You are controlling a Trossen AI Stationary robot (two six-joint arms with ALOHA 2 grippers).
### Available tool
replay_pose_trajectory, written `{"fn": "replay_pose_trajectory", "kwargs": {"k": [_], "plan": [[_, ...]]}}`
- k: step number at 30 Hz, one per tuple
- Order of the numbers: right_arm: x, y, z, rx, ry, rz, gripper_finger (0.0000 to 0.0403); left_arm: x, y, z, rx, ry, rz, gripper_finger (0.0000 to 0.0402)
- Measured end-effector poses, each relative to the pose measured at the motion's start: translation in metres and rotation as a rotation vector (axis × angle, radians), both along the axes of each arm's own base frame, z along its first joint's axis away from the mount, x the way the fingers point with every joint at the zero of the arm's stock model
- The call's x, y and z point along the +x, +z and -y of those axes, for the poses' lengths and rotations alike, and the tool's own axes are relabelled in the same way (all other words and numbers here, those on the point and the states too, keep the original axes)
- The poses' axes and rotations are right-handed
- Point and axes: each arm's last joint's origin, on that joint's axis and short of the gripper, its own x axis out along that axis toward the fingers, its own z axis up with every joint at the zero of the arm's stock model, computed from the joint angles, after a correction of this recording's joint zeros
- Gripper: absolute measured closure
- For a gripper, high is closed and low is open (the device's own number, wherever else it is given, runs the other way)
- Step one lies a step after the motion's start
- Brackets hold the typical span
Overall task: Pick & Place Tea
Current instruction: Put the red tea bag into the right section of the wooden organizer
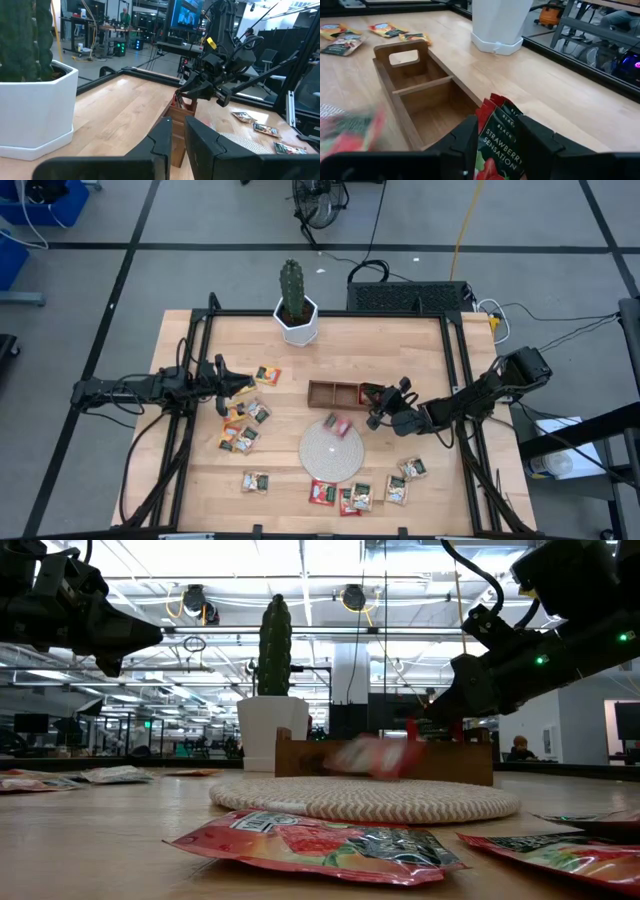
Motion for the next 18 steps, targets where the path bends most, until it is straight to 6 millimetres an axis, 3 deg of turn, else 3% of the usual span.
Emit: {"fn": "replay_pose_trajectory", "kwargs": {"k": [5, 11, 18], "plan": [[0.002, 0.001, -0.002, -0.002, 0.061, -0.013, 0.0295, 0.000, 0.000, 0.000, 0.000, 0.000, 0.000, 0.0350], [0.024, 0.022, -0.020, 0.108, 0.494, 0.025, 0.0292, 0.000, 0.000, 0.000, 0.000, 0.000, 0.000, 0.0350], [0.070, 0.047, -0.038, 0.085, 0.611, -0.382, 0.0239, 0.000, 0.000, 0.000, 0.000, 0.000, 0.000, 0.0350]]}}
